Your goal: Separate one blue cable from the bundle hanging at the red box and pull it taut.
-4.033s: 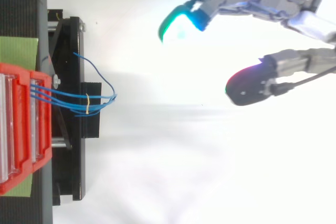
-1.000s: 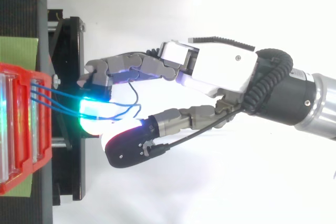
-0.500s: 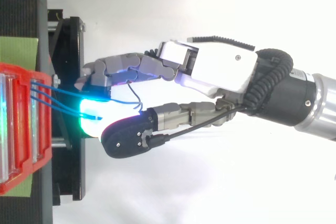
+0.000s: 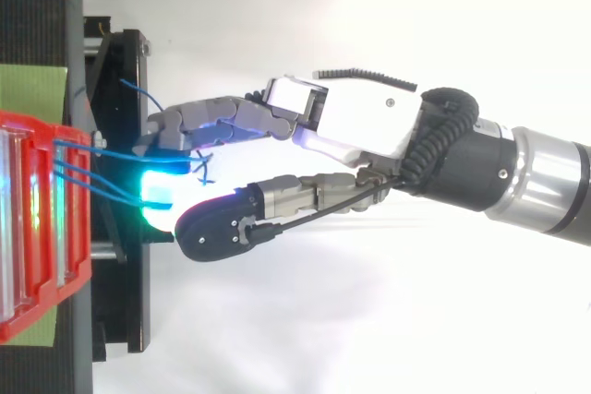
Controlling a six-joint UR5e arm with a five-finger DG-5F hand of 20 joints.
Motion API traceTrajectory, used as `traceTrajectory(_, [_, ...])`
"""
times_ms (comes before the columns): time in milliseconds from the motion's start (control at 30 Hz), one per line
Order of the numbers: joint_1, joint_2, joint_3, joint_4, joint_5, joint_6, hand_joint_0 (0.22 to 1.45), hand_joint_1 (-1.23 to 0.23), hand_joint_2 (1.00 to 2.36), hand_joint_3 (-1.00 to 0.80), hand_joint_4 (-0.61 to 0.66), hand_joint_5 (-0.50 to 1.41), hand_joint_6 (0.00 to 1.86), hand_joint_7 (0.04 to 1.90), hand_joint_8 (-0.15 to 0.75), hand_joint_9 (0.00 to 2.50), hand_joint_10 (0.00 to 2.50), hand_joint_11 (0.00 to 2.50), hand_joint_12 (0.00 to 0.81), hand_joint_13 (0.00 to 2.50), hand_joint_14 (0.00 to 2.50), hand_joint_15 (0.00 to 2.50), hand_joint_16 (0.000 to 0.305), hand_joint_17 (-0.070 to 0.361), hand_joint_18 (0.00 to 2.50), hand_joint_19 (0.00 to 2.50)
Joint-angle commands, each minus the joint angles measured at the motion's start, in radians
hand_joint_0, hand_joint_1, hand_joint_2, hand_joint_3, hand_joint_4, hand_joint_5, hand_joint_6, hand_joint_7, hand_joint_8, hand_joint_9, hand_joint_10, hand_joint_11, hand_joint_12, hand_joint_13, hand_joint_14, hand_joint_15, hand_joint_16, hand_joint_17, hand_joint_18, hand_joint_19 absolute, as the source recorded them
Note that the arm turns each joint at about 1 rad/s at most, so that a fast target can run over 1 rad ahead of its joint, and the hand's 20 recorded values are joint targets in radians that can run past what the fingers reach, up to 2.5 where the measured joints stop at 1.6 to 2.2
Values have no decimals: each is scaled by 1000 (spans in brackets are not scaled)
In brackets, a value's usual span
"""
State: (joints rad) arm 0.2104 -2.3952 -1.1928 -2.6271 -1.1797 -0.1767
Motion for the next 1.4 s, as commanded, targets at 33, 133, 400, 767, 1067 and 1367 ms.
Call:
traceTrajectory(33, [-2, -4, 13, -8, 0, 8, 597, -463, 1000, -500, 155, -108, 501, 1266, 257, 481, 4, 110, 287, 284, 0, 53, 39, 88, 324, 287])
traceTrajectory(133, [-3, -4, 27, -36, -5, 16, 598, -463, 1000, -500, 156, -108, 501, 1275, 257, 484, 4, 111, 287, 284, 2, 53, 39, 88, 325, 284])
traceTrajectory(400, [-5, -2, 39, -44, -6, 16, 615, -466, 1000, -499, 141, -109, 544, 1279, 259, 497, 4, 121, 283, 293, 0, 49, 39, 87, 333, 279])
traceTrajectory(767, [-8, 1, 58, -62, -37, 40, 633, -532, 1012, -373, 116, -159, 714, 1158, 262, 498, 6, 172, 284, 292, 0, 53, 39, 87, 341, 275])
traceTrajectory(1067, [-8, 11, 96, -179, -51, 51, 654, -683, 1016, -316, 124, -231, 884, 931, 251, 474, 9, 259, 289, 293, 2, 63, 39, 88, 354, 281])
traceTrajectory(1367, [-6, 31, 96, -228, -51, 51, 738, -783, 1013, -370, 67, -236, 898, 914, 250, 531, 11, 357, 292, 346, 3, 82, 40, 89, 420, 269])
